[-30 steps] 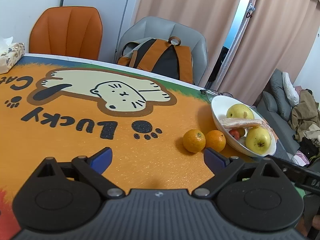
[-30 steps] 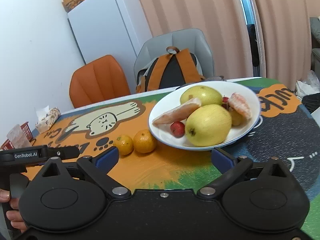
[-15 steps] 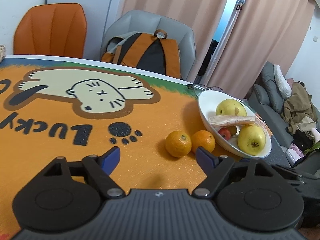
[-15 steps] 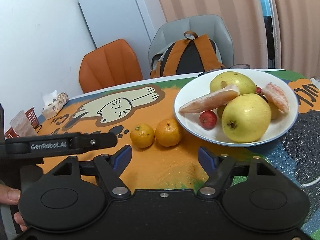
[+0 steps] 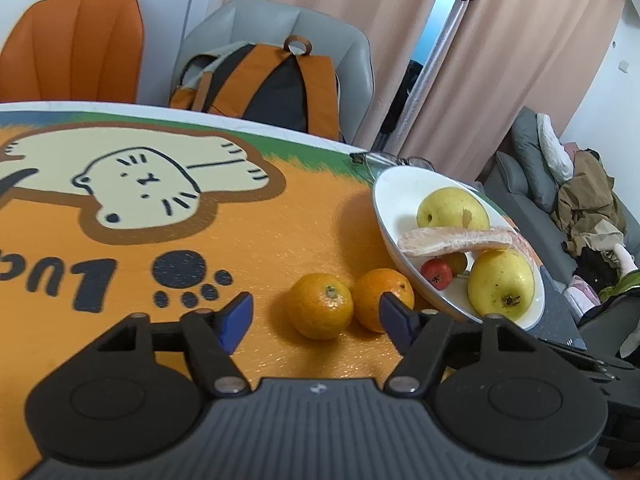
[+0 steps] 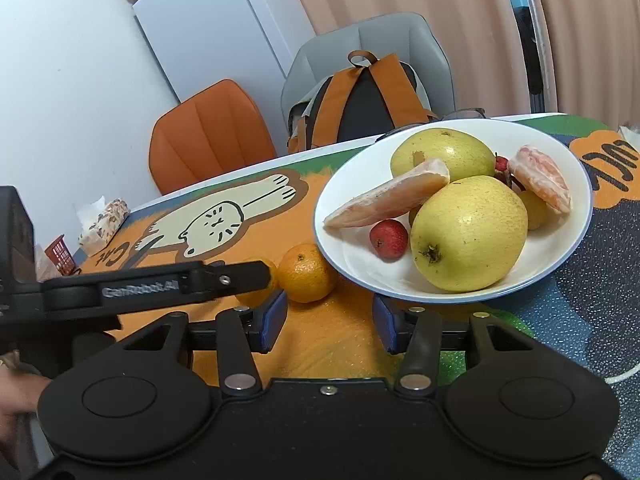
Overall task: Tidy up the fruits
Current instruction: 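Move both open grippers back toward the two mandarin oranges on the mat, then grasp a mandarin orange with the left gripper while the right grasps the other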
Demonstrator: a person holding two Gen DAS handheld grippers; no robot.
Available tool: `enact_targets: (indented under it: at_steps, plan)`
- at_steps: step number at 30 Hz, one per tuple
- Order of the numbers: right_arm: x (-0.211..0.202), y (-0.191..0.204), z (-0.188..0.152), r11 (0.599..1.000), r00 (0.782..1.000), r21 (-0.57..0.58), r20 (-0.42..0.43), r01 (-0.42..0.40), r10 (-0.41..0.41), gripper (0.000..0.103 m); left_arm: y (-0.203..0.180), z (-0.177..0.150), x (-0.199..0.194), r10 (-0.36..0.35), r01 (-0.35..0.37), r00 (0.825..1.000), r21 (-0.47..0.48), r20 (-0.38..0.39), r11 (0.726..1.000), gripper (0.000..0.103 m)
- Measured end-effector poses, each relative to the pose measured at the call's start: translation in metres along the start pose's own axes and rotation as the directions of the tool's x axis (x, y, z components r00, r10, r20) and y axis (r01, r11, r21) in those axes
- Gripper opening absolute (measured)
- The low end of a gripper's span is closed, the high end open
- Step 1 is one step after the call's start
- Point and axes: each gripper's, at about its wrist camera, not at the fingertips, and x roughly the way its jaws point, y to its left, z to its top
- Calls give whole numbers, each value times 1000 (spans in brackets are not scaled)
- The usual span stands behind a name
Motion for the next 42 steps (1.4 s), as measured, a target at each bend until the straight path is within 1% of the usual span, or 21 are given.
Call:
enact_targets:
  at_steps: [2, 5, 6, 9, 12, 14, 17, 18, 20, 24, 28, 30, 31, 33, 34, 35, 37, 39, 40, 41, 42]
  plan:
    - [1, 0, 1, 1000, 1000, 4, -1, -5, 5, 49, 3, 1, 5, -18, 18, 1000, -10, 2, 1000, 59]
    - [3, 3, 2, 1000, 1000, 4, -3, -13, 13, 49, 7, 3, 8, -30, 29, 1000, -29, -9, 999, 37]
    - [4, 5, 2, 1000, 1000, 2, -3, -13, 13, 49, 8, 2, 8, -36, 35, 999, -36, -11, 999, 37]
    - [8, 8, 3, 1000, 1000, 3, -5, -17, 17, 50, 12, 2, 4, -21, 20, 1000, -35, -5, 999, 36]
    - [12, 14, 5, 1000, 1000, 1, -4, -19, 19, 51, 21, 0, -2, -11, 11, 1000, -56, 0, 998, 36]
    - [14, 18, 5, 1000, 1000, -3, -4, -18, 18, 58, 26, -1, -7, 1, 0, 1000, -64, 7, 998, 36]
    - [21, 26, 6, 1000, 1000, -18, -8, -9, 9, 62, 35, -2, -12, 10, -9, 1000, -79, 12, 997, 36]
    - [24, 29, 7, 1000, 1000, -22, -12, -2, 2, 63, 37, -3, -14, 16, -15, 1000, -83, 14, 996, 36]
    - [30, 32, 8, 1000, 1000, -20, -19, 10, -11, 68, 42, -4, -18, 28, -26, 999, -95, 20, 995, 36]
    - [37, 43, 8, 998, 999, -51, -12, 33, -34, 70, 55, -5, -28, 63, -58, 997, -120, 39, 991, 36]
    - [47, 57, 6, 990, 995, -98, -9, 98, -99, 71, 65, -5, -37, 80, -72, 995, -146, 54, 987, 36]
    - [51, 62, 6, 987, 992, -103, -3, 126, -127, 70, 69, -6, -42, 87, -77, 994, -154, 59, 985, 36]
    - [53, 63, 6, 985, 991, -106, -1, 133, -134, 66, 71, -7, -44, 90, -79, 994, -156, 62, 985, 36]
    - [57, 62, 7, 987, 991, -88, -14, 134, -136, 49, 75, -8, -49, 96, -84, 993, -162, 68, 983, 36]
    - [60, 58, 7, 991, 992, -55, -40, 120, -122, 34, 76, -8, -52, 98, -85, 992, -164, 74, 983, 36]
    - [61, 55, 6, 994, 993, -32, -39, 107, -108, 32, 78, -8, -55, 100, -86, 992, -167, 80, 982, 36]
    - [59, 57, 4, 992, 992, -37, -31, 123, -124, 31, 80, -8, -61, 108, -91, 990, -173, 90, 981, 36]
    - [56, 59, 3, 992, 992, -36, -25, 119, -120, 30, 82, -9, -66, 116, -98, 988, -177, 97, 979, 36]
    - [54, 60, 2, 993, 993, -34, -25, 111, -112, 23, 83, -9, -68, 119, -100, 988, -180, 99, 979, 36]
    - [53, 60, 1, 994, 994, -31, -29, 102, -103, 1, 83, -10, -70, 120, -100, 988, -181, 102, 978, 36]
    - [51, 61, 1, 995, 995, -24, -31, 92, -93, 1, 82, -10, -72, 120, -100, 987, -180, 104, 979, 36]
